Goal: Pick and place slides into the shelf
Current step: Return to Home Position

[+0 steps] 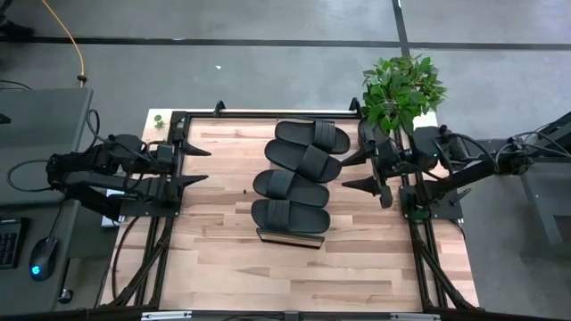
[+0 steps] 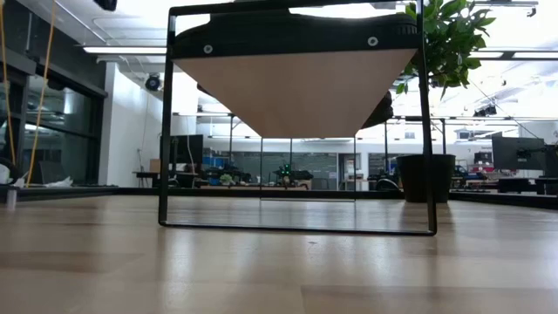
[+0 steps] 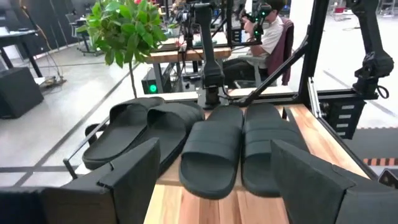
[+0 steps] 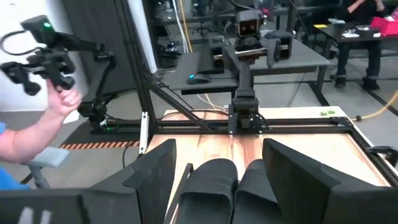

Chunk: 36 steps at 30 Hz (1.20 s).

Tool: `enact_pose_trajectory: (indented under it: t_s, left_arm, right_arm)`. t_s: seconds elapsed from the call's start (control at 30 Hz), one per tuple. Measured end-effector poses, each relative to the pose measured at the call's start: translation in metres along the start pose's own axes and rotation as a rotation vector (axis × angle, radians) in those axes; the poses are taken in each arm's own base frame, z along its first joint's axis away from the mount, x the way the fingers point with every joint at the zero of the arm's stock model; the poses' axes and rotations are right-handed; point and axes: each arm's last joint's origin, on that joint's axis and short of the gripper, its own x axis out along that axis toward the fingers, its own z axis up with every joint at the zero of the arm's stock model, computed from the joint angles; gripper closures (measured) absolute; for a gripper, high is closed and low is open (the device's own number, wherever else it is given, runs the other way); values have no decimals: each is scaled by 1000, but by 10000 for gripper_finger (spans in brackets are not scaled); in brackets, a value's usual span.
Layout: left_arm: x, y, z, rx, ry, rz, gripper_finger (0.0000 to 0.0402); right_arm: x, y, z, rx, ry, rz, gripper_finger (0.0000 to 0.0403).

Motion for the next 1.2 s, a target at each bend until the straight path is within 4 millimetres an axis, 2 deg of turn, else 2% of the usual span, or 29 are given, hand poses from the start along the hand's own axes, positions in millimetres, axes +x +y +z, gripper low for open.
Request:
enact_pose_trajectory:
  t_s: [0.1,0.4,0.5,0.87,0.97,1.2]
  left_arm:
    - [-1,0,-9,-5,4,9,114]
    - [-6,0,-23,-2,-10,11,114]
    - [-9,0,-28,-5,-35,15,114]
    - [-7,-3,-64,-55,-98,20,114]
    - [-6,-4,-74,-60,-102,21,114]
    - [-3,-5,-90,-82,-107,20,114]
  right_arm:
    - [-8,0,-14,-6,-64,41,171]
    - [-55,-8,-85,7,-371,54,171]
    - [-64,-11,-107,12,-437,35,171]
    - [-75,-19,-181,0,-620,13,171]
    - [-77,-21,-194,9,-660,12,171]
    - [-80,-22,-211,15,-703,18,171]
